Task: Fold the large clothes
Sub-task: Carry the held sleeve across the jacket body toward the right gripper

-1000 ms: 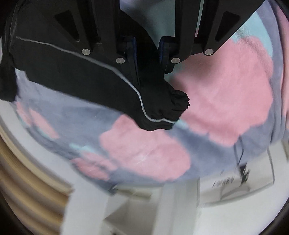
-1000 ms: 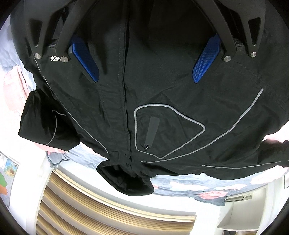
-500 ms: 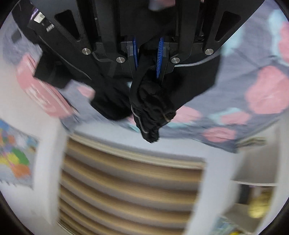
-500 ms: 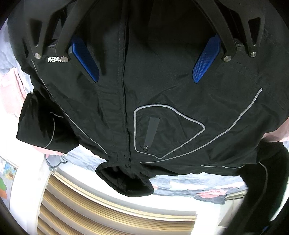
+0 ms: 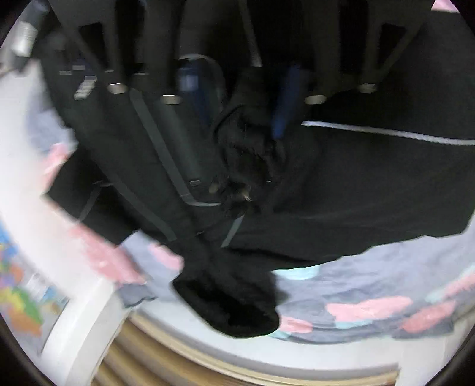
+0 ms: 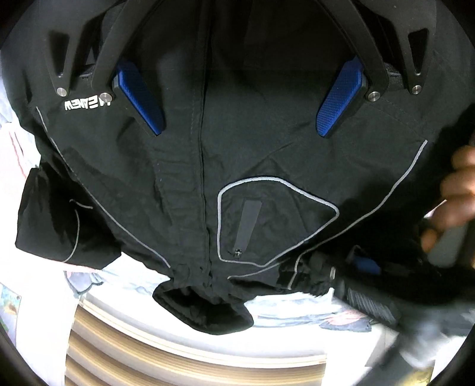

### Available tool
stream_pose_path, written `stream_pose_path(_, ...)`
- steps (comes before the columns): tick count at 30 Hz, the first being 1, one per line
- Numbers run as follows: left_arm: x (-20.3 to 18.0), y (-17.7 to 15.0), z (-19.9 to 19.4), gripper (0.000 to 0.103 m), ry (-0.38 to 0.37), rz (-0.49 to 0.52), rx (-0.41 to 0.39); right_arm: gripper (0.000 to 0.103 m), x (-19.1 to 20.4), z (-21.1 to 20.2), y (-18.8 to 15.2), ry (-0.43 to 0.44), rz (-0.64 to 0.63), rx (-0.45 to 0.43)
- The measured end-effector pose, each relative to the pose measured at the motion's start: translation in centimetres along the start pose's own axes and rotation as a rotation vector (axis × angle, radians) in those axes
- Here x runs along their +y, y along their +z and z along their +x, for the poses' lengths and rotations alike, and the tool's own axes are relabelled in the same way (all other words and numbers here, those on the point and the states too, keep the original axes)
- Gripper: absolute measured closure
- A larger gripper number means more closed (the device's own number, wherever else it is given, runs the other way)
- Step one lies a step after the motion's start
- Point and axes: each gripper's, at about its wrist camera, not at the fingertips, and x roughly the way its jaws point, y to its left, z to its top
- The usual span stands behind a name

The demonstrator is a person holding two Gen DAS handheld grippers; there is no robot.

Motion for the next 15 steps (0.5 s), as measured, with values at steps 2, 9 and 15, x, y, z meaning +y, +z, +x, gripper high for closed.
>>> stream_pose_path(2, -0.2, 0.2, -1.8, 0.045, -0.054, -0.019, -0.043, 0.0, -0.3, 0.1, 0.4, 0.027, 0.004, 0.056)
stream_pose_path(9, 0.1, -1.1, -9.7, 0.038, -0.041, 0.005, -0.194, 0.0, -2.0, -3.9, 6.0, 0.174, 0.038, 0.038)
stream_pose_path(15, 2.5, -2.5, -12.4, 0.038, 0.092, -0.012, -0.234, 0.011, -0.4, 1.2, 11.6, 0.293, 0.061, 0.11)
